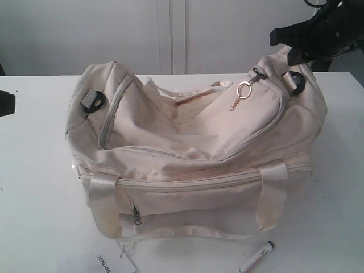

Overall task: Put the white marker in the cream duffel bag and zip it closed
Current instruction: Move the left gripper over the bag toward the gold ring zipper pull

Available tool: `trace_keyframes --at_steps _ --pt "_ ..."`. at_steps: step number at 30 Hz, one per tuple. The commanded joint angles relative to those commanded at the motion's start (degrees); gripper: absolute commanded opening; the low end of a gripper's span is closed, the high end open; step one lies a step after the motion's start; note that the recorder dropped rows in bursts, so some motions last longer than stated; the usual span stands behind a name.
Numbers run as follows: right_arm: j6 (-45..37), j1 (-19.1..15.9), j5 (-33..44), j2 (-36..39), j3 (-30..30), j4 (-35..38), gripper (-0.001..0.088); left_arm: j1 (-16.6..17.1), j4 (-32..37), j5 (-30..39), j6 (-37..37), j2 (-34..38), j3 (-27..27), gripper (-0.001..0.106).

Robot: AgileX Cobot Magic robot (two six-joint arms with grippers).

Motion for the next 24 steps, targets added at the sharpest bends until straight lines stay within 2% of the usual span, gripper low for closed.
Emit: trace_keyframes --at_steps 8,14,24 --pt "0.0 0.0 0.7 0.0 0.0 0.0 0.0 0.0 -13.5 1.1 10.2 9.6 -0.7 0.0" --pt "0.1 0.0 0.9 0.0 0.0 0.0 0.0 -0.6 -18.4 3.8 14.3 15.2 -2.6 0.0" --pt "0.1 0.0 1.7 0.0 0.0 1.1 0.0 -10.4 -18.6 -3.8 16.4 25.0 -11.8 0.0"
